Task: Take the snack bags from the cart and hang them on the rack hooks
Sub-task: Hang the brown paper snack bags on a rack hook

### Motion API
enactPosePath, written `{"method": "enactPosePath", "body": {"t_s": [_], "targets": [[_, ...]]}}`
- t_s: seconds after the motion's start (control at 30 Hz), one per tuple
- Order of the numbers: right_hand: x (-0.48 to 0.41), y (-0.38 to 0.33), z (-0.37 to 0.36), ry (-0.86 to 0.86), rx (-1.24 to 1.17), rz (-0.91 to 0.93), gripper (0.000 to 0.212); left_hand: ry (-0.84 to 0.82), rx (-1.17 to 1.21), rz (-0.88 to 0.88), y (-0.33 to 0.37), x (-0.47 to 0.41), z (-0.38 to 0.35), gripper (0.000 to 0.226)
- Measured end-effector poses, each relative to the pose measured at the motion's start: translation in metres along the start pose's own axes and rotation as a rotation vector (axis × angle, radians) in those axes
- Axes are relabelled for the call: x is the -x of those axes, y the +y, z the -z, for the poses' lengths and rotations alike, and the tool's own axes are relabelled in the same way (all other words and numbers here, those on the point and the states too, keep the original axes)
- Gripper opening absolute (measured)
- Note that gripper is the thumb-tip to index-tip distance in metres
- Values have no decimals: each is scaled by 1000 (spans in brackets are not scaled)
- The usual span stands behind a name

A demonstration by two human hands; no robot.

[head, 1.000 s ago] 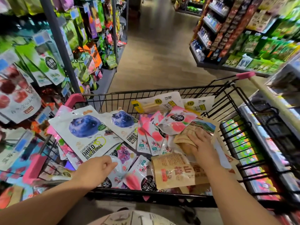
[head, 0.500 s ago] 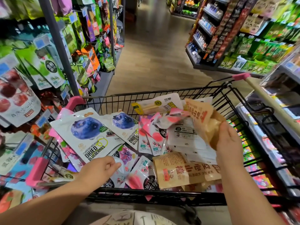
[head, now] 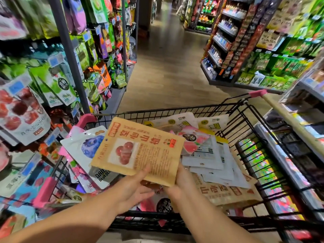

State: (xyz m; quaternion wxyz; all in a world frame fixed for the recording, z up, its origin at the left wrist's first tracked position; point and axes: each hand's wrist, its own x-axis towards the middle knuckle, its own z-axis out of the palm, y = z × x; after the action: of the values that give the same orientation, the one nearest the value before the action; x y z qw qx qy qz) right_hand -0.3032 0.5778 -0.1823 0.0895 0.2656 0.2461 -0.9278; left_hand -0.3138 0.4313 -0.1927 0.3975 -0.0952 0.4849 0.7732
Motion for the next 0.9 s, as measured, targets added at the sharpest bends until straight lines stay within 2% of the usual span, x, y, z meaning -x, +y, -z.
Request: {"method": "enactPosePath", "body": {"t_s": [0.1,0.2,0.23,0.27,0.33,0.47,0.53,0.63,0.7,0.8,0.9], "targets": [[1,12,-1,-38,40,-6,36,71,284,-136,1,-1,-3,55],[3,14,1,-45,159,26,30,98,384,-214,7,-1,-1,78],[4,13,2,-53,218,31,30,100,394,-232,10,-1,0,75],[6,11,1,-67,288,23,30,101,396,-248,13,-1,1,59],[8,7,3,-80,461,5,30,126,399,-263,19,-1,3,37],[4,-12,11,13,715,50,23,204,381,-282,28,-7,20,36],[-1,-27,17,97,720,112,21,258,316,-259,29,-11,29,31],[-9,-52,20,154,764,187,22,322,215,-221,25,-17,43,45],[-19,-67,23,237,838,242,20,350,176,-206,21,-21,50,43],[-43,-89,22,311,822,309,17,378,137,-188,15,-27,59,37],[-66,-105,15,324,781,317,14,334,52,-160,15,-27,62,46]]}}
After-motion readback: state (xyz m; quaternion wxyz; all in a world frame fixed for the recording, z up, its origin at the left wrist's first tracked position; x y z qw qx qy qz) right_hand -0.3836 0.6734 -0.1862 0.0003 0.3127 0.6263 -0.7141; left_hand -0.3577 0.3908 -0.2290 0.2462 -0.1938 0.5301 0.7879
